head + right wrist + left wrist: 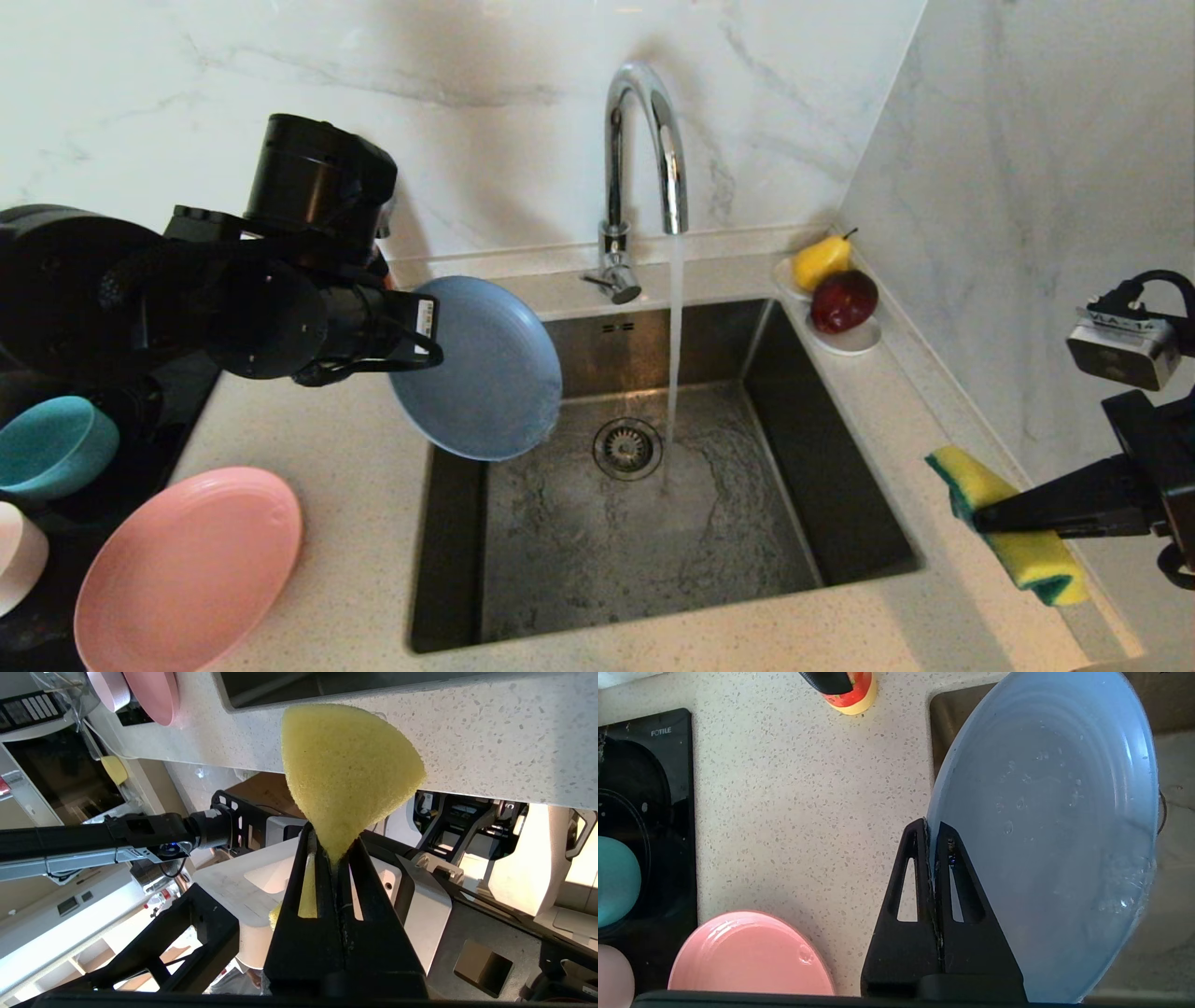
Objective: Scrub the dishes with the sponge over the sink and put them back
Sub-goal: Wash the plate, then wipe the plate
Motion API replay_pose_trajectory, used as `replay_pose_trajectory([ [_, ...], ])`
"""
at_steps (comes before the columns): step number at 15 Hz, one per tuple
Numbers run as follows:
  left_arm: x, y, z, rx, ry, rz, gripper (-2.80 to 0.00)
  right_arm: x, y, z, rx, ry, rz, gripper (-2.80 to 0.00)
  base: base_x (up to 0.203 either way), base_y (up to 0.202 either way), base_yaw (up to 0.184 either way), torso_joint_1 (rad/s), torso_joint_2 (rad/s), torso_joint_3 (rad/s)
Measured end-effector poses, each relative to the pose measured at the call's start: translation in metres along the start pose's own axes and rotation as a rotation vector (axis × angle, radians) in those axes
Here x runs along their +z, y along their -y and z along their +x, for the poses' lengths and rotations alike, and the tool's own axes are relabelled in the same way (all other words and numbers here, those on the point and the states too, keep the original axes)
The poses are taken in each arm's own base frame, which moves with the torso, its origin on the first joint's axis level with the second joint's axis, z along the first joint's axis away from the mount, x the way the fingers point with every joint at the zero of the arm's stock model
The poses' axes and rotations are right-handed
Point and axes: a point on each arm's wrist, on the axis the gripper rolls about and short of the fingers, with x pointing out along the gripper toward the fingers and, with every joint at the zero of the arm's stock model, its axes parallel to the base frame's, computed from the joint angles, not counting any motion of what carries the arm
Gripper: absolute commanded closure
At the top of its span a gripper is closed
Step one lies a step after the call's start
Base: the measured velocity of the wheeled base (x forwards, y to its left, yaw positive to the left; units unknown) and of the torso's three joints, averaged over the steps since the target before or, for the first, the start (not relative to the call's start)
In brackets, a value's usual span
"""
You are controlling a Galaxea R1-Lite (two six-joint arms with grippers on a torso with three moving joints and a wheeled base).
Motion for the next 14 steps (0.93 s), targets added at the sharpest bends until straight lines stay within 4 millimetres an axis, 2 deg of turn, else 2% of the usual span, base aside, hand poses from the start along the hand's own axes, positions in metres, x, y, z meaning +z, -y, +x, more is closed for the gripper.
replay_pose_trajectory([
  [4,-0.002,-0.003,-0.007,-0.029,0.014,-0.018,0.00,-0.001,-0.002,0.003,0.006,-0.019,-0.008,0.00,0.000,0.000,0.000,0.000,0.00,0.000],
  [6,-0.010,-0.005,-0.014,-0.095,0.017,-0.022,0.00,-0.004,-0.008,0.007,0.027,-0.050,-0.036,0.00,0.000,0.000,0.000,0.000,0.00,0.000],
  [11,-0.039,-0.016,-0.035,-0.338,0.024,-0.025,0.00,-0.010,-0.037,0.029,0.085,-0.175,-0.147,0.00,0.000,0.000,0.000,0.000,0.00,0.000],
  [14,-0.052,-0.011,-0.042,-0.403,0.047,0.004,0.00,-0.011,-0.056,0.046,0.115,-0.244,-0.211,0.00,0.000,0.000,0.000,0.000,0.00,0.000],
])
